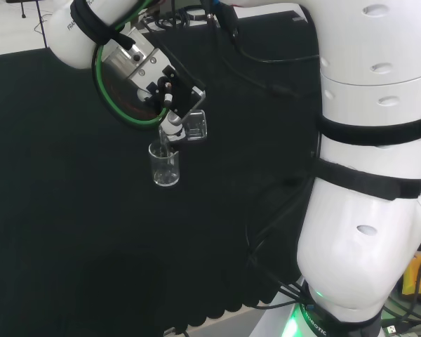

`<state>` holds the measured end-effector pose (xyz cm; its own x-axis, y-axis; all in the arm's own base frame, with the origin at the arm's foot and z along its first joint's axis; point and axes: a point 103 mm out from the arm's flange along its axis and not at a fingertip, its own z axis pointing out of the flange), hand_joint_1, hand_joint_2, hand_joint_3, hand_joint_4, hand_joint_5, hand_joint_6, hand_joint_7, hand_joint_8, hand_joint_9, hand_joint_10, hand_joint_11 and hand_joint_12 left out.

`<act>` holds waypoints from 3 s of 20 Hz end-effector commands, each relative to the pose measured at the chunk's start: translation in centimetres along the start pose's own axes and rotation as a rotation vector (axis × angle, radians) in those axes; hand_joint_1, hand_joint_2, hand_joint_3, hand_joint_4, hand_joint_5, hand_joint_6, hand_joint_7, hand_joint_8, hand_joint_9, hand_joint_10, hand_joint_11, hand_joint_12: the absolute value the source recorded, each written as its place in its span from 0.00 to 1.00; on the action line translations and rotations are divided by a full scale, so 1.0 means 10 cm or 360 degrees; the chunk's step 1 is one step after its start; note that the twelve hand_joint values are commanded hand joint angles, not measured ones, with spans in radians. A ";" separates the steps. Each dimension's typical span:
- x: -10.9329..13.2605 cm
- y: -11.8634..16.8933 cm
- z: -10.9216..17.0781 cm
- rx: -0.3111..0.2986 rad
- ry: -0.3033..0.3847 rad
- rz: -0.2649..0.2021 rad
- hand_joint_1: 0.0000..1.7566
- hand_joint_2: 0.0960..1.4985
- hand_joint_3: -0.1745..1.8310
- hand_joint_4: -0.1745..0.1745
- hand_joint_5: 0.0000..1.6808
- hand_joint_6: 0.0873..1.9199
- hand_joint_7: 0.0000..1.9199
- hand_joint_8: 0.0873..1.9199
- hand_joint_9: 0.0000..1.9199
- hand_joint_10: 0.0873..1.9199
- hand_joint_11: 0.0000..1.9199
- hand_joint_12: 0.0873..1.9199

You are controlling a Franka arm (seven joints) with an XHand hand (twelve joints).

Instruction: Pour the water from the handheld beaker into the one on the table.

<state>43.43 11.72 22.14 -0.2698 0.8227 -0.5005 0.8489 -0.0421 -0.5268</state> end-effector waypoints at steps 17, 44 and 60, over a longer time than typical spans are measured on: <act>0.09 0.02 -0.02 0.0037 -0.0092 0.0044 0.74 0.36 0.53 0.00 0.66 0.51 0.61 0.50 0.80 0.46 0.59 0.45; 0.07 0.07 -0.03 0.0134 -0.0140 0.0081 0.74 0.36 0.53 0.00 0.66 0.51 0.61 0.51 0.80 0.46 0.58 0.45; 0.01 0.06 0.00 0.0140 -0.0096 0.0069 0.74 0.36 0.53 0.00 0.66 0.52 0.61 0.51 0.80 0.46 0.58 0.45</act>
<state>43.98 11.80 21.82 -0.2647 0.7767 -0.5716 0.8181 -0.1331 -0.5595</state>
